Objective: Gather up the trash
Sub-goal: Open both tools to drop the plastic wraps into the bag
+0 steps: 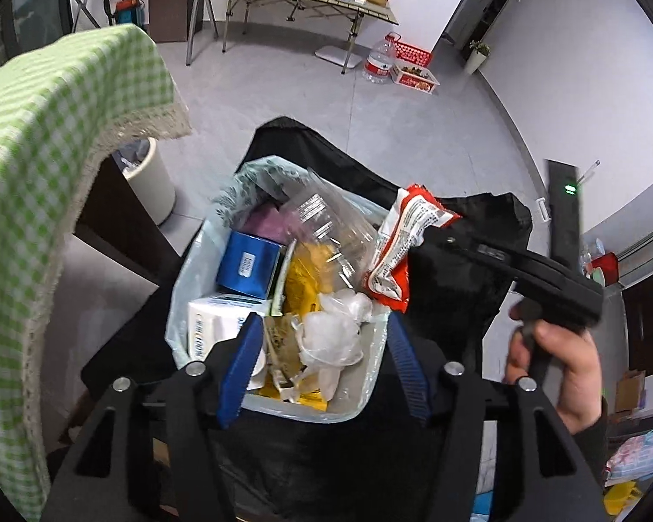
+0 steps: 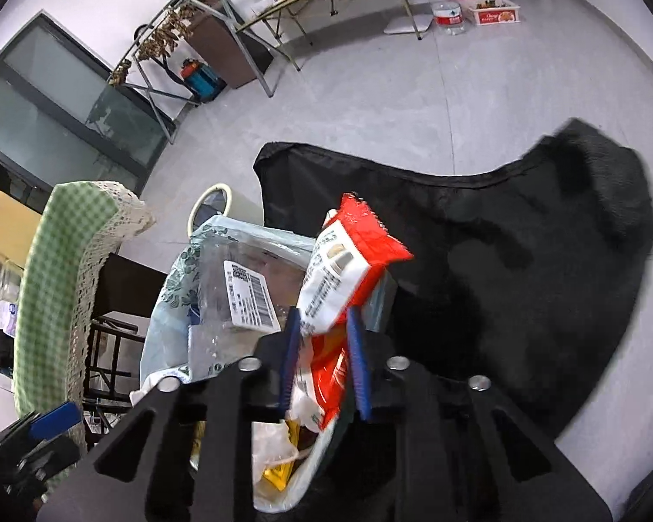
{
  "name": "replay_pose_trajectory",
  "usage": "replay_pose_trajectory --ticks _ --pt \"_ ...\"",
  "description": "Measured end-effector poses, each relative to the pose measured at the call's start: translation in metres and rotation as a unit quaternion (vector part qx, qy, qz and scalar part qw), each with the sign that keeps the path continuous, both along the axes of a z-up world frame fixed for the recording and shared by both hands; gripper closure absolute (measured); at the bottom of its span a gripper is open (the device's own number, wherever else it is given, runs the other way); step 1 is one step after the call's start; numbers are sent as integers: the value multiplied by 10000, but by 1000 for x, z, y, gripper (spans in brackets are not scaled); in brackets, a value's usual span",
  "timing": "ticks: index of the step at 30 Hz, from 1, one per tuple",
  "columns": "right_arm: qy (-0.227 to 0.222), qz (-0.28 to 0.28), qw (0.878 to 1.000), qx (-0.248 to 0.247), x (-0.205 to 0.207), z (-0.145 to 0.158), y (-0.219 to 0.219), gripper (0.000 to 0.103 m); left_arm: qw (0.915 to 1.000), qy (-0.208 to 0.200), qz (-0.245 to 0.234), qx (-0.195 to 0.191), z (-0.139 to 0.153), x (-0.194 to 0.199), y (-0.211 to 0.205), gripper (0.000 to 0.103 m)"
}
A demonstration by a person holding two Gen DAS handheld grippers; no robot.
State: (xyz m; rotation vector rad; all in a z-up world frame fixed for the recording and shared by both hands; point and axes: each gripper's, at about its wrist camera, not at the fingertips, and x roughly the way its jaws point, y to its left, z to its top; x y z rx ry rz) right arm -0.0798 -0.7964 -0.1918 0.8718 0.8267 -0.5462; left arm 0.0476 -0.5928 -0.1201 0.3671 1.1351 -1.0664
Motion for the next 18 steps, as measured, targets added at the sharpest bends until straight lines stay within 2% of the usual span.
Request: replay_pose_trajectory --ticks 1,3,6,11,16,18 --pt "12 84 10000 30 6 -3 -1 87 10000 -4 2 -24 2 0 2 46" --pt "142 159 9997 115 16 -11 -2 102 10000 -11 17 -57 5 1 5 46" --pt "273 366 9986 264 29 -21 1 103 9999 -48 35 -97 9 1 9 46" --pt "744 615 9948 318 44 -44 14 103 9997 -130 126 -141 15 3 16 46" --pt "955 646 9933 67 31 -24 22 102 9991 -263 237 -220 32 10 31 46" --pt "1028 700 9921 -183 22 -10 28 97 9986 -289 310 -307 41 14 40 46"
